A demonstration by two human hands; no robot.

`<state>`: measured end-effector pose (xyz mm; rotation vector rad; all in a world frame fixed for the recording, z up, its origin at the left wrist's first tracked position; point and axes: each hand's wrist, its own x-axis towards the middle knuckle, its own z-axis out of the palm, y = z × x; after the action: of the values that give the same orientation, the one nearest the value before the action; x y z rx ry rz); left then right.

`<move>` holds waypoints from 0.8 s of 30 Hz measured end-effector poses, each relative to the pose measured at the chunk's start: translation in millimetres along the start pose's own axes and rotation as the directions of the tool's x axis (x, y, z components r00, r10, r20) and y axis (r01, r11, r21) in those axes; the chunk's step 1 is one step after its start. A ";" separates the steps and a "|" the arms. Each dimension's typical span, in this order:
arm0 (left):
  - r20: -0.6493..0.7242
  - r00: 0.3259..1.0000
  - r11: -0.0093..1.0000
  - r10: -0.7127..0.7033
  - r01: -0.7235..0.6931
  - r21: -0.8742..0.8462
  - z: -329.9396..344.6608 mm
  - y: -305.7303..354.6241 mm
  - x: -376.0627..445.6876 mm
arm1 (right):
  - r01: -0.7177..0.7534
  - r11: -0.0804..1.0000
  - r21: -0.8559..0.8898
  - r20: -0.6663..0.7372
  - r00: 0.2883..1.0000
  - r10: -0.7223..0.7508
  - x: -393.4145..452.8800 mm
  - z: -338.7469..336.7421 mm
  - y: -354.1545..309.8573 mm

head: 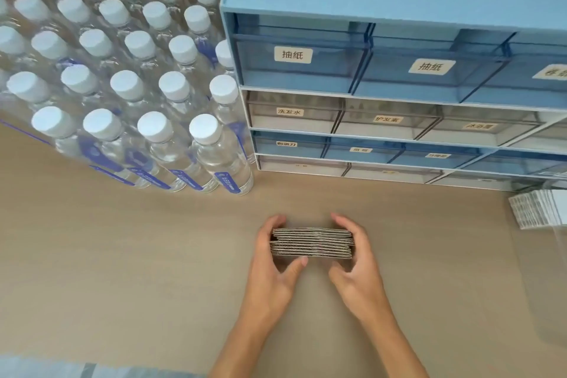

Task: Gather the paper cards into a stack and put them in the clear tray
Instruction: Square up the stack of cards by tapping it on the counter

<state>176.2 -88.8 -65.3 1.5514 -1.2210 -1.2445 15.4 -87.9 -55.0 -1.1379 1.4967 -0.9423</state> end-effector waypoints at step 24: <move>-0.175 0.984 0.990 0.043 -0.065 -0.125 18.2 5.6 21.7 | 0.054 0.996 0.078 -0.277 0.960 -0.030 23.6 28.7 -2.6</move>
<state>158.4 -111.4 -68.7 1.4870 -1.0434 -1.1083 42.4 -111.9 -64.3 -1.0104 1.6412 -1.2221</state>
